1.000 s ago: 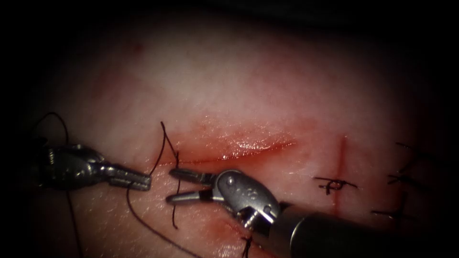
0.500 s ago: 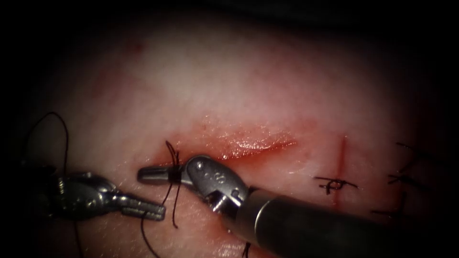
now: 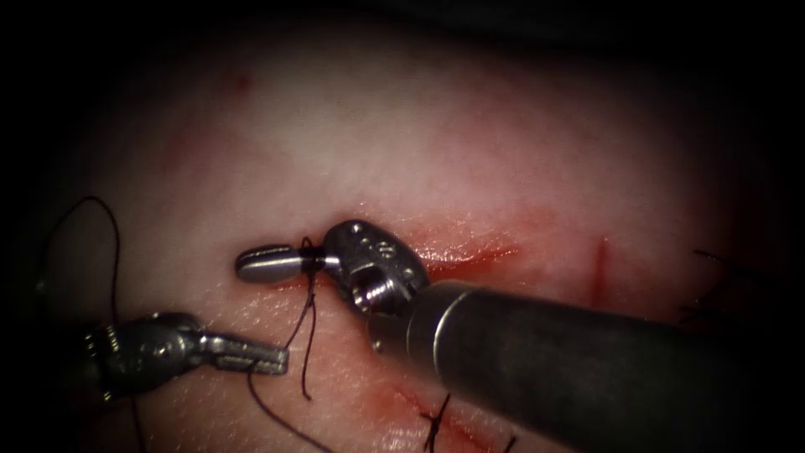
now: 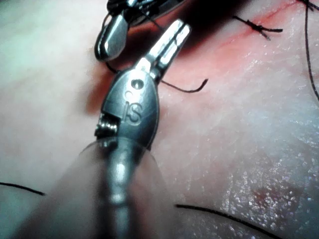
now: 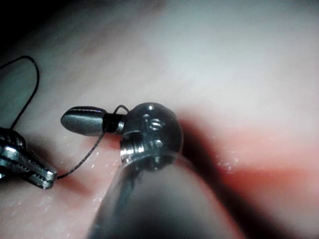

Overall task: Wound Closure
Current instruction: Loop the suture once around the right gripper clockwise.

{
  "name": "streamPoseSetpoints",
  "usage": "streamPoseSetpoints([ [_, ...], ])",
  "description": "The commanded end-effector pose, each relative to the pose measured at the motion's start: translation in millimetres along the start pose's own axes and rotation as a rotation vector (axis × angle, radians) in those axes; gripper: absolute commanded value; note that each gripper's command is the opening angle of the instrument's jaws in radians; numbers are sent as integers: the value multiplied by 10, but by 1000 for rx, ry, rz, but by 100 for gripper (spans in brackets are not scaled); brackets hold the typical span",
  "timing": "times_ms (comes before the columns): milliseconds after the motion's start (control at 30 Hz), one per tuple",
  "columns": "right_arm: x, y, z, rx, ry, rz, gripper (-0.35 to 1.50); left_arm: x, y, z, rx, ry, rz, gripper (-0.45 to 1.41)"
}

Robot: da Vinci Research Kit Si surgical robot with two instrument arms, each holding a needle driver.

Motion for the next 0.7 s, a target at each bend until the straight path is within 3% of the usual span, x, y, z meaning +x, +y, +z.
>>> streamPoseSetpoints([
  [33,-3,6,8,21,-5,14,-35,-9,-3,4,-1,4,-1,-45],
  [333,-6,6,2,23,-28,60,-35,-49,-15,-9,14,9,-40,-45],
  [467,-6,10,-2,7,4,92,-35,-72,-22,-18,21,9,-61,-45],
  [700,-9,14,-3,13,-14,100,-35,-90,-30,-29,21,9,-70,-45],
])
